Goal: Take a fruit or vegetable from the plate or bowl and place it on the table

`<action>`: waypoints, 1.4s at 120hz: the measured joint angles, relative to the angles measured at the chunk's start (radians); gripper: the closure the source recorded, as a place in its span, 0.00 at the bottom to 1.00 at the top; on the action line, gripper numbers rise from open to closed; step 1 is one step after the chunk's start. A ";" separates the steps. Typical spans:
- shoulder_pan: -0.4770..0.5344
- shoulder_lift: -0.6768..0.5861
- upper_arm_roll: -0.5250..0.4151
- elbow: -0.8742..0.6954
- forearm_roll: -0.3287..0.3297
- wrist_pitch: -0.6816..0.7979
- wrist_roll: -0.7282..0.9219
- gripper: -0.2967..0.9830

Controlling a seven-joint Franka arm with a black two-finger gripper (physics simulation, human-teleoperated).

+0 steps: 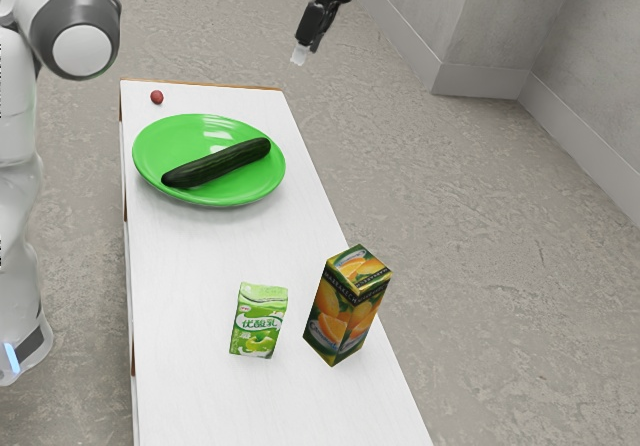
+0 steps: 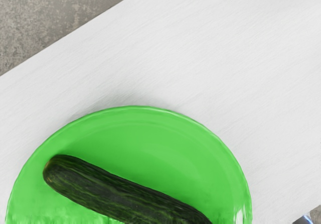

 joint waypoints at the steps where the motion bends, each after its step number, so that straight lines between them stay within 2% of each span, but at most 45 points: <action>1: 0.003 0.000 0.002 -0.007 0.003 -0.003 -0.004 0.23; 17: 0.071 0.020 0.010 -0.080 -0.008 0.019 -0.158 0.23; 25: 0.011 0.043 0.007 -0.104 -0.029 0.050 -0.257 0.23; 41: -0.097 0.065 0.006 -0.249 -0.050 0.130 -0.471 0.23; 73: -0.115 0.062 0.050 -0.283 -0.081 0.235 -0.824 0.23; 77: -0.135 0.049 0.051 -0.316 -0.077 0.260 -0.859 0.23; 85: -0.161 -0.059 0.054 -0.457 -0.065 0.335 -0.925 0.23; 92: -0.163 -0.148 0.053 -0.542 -0.027 0.412 -0.976 0.23; 101: -0.140 -0.182 0.054 -0.626 0.019 0.509 -1.034 0.23; 110: -0.135 -0.164 0.056 -0.686 0.043 0.582 -1.075 0.23; 133: -0.154 -0.167 0.074 -0.838 0.058 0.738 -1.141 0.23; 156: -0.138 -0.252 0.129 -0.932 0.068 0.820 -1.172 0.23; 168: -0.109 -0.384 0.142 -0.937 0.106 0.819 -1.184 0.23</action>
